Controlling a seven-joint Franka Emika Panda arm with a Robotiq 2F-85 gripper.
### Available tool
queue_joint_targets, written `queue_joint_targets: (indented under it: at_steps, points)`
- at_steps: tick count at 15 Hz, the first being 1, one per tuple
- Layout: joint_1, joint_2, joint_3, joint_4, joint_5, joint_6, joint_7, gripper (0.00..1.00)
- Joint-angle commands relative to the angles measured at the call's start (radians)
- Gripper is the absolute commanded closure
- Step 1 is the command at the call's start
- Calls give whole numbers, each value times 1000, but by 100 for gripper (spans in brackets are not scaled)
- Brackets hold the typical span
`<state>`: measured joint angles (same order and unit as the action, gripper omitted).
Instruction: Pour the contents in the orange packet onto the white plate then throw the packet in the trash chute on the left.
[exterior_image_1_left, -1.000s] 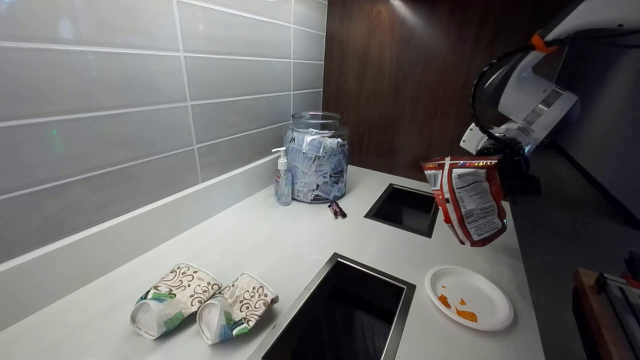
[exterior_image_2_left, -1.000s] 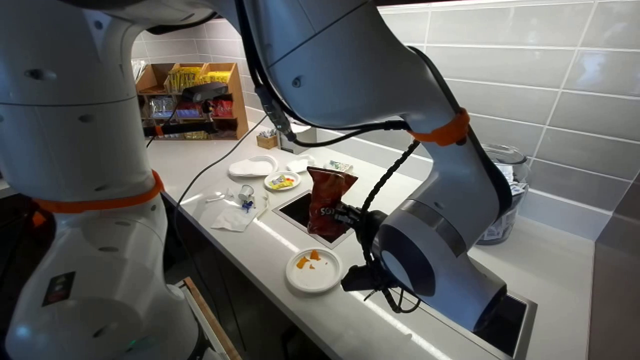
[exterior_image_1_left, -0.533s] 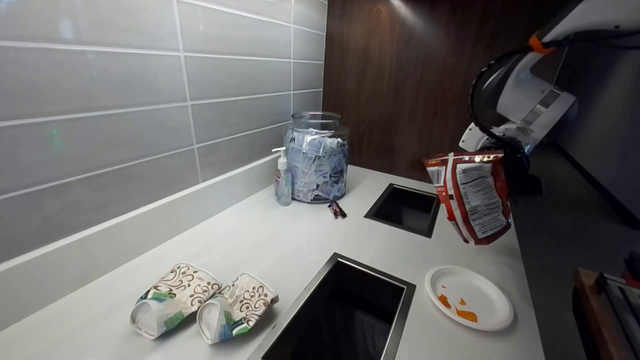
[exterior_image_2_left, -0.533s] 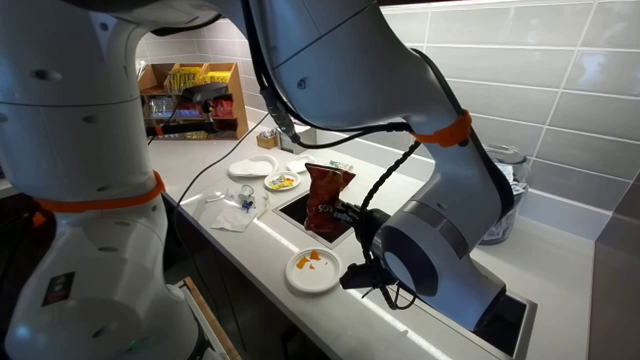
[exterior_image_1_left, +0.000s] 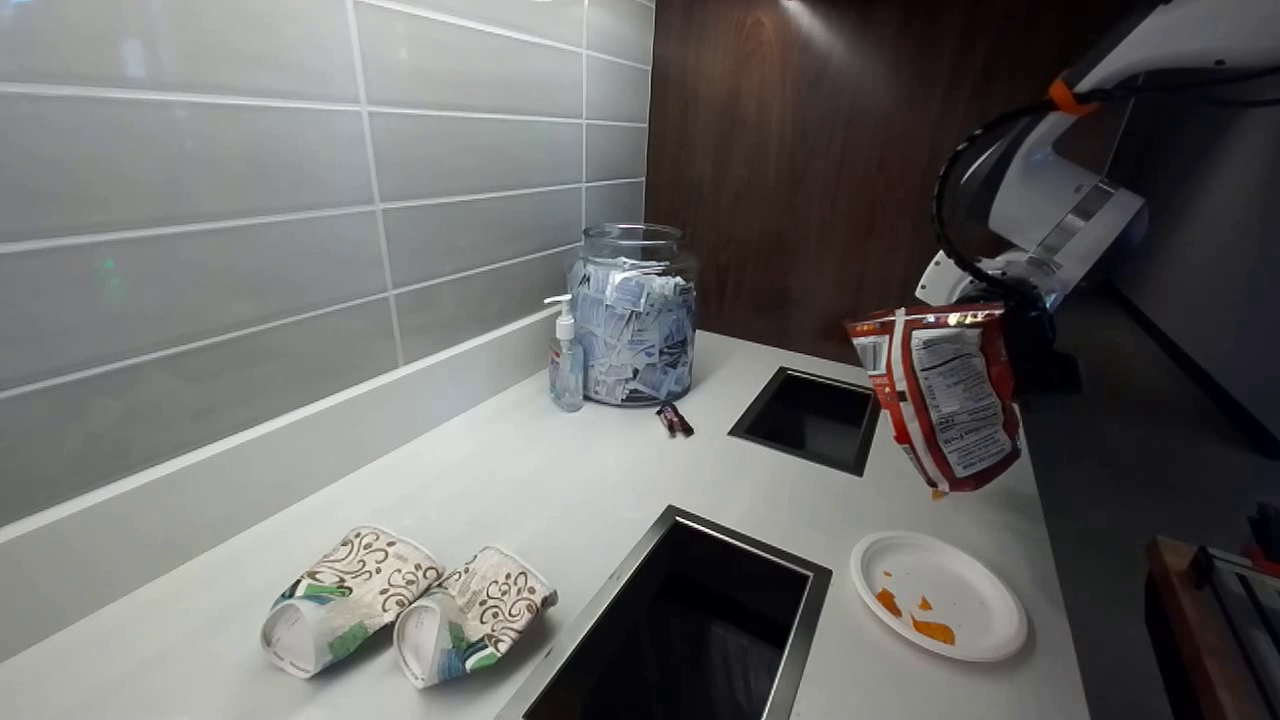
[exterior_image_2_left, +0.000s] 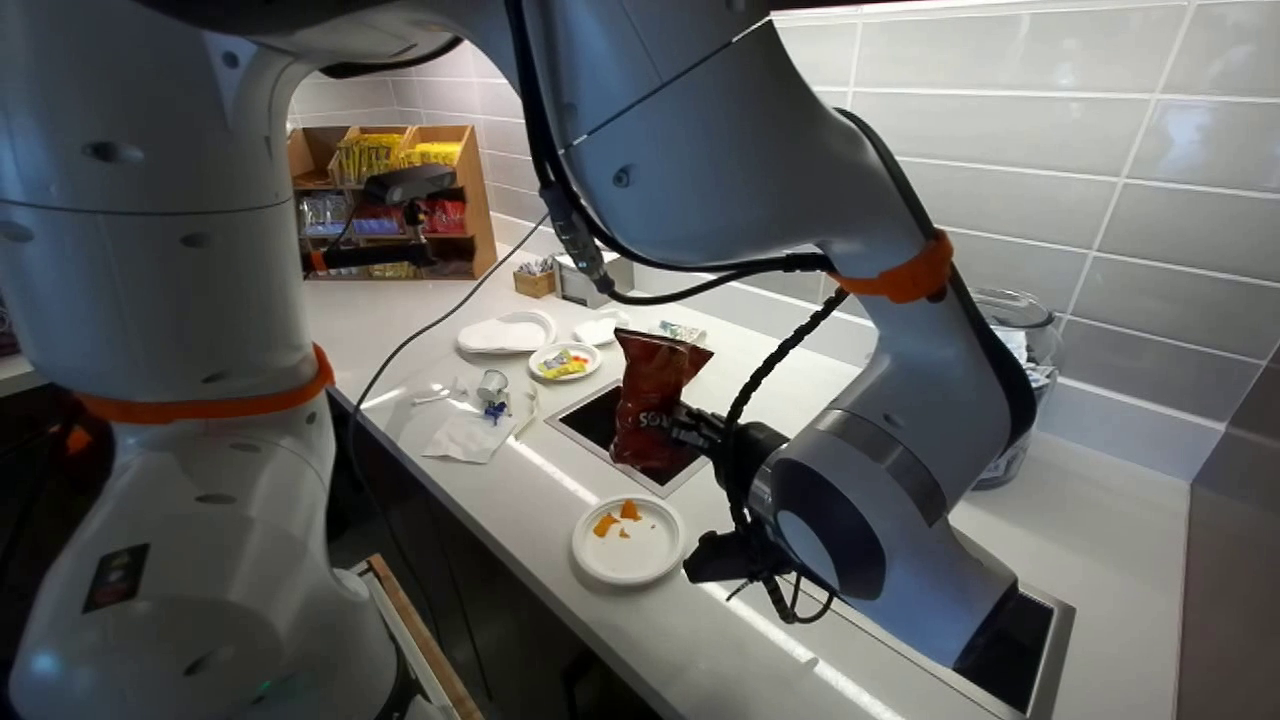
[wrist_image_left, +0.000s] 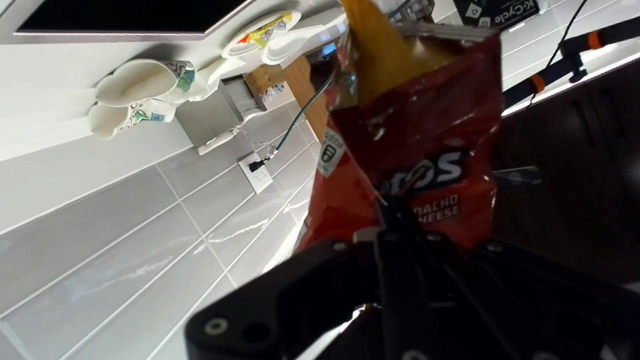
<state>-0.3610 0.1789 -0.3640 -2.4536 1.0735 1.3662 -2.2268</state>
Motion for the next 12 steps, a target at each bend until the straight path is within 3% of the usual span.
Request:
queue_joint_targets:
  at_steps: [1,12]
  points:
    - [1,16,3,15,-12,45,34,100]
    - [1,26,12,23,-16,38,61,100]
